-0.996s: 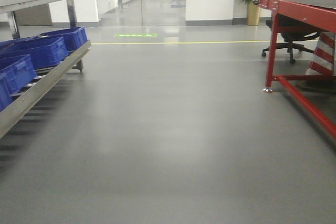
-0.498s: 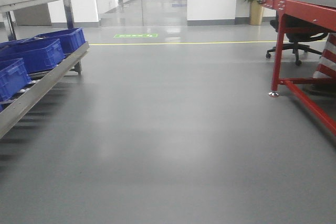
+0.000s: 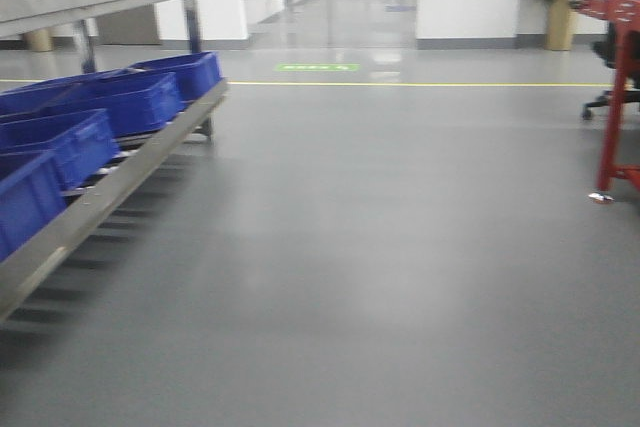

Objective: Move two blue bins to right shelf middle

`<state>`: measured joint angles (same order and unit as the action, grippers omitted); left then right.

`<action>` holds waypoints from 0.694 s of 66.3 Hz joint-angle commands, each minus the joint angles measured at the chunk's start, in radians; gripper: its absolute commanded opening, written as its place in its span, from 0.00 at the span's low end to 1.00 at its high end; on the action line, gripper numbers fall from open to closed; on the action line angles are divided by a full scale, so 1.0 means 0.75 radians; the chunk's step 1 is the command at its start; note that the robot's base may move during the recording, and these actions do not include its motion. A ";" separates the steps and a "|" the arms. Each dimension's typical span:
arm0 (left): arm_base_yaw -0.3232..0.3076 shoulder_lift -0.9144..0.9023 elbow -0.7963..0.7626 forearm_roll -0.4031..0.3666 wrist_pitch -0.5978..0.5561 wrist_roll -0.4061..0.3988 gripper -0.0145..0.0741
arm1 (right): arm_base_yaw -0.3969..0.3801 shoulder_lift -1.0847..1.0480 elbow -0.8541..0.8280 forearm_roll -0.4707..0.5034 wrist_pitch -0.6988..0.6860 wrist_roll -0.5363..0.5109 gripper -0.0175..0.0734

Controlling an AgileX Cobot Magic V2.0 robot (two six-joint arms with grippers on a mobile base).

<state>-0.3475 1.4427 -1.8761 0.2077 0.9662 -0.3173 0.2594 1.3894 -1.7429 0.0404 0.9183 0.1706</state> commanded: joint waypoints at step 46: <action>0.006 -0.018 -0.016 0.067 -0.066 0.002 0.04 | -0.008 -0.019 -0.015 -0.035 -0.015 -0.034 0.01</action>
<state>-0.3475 1.4427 -1.8761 0.2077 0.9662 -0.3173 0.2594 1.3894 -1.7429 0.0404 0.9183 0.1706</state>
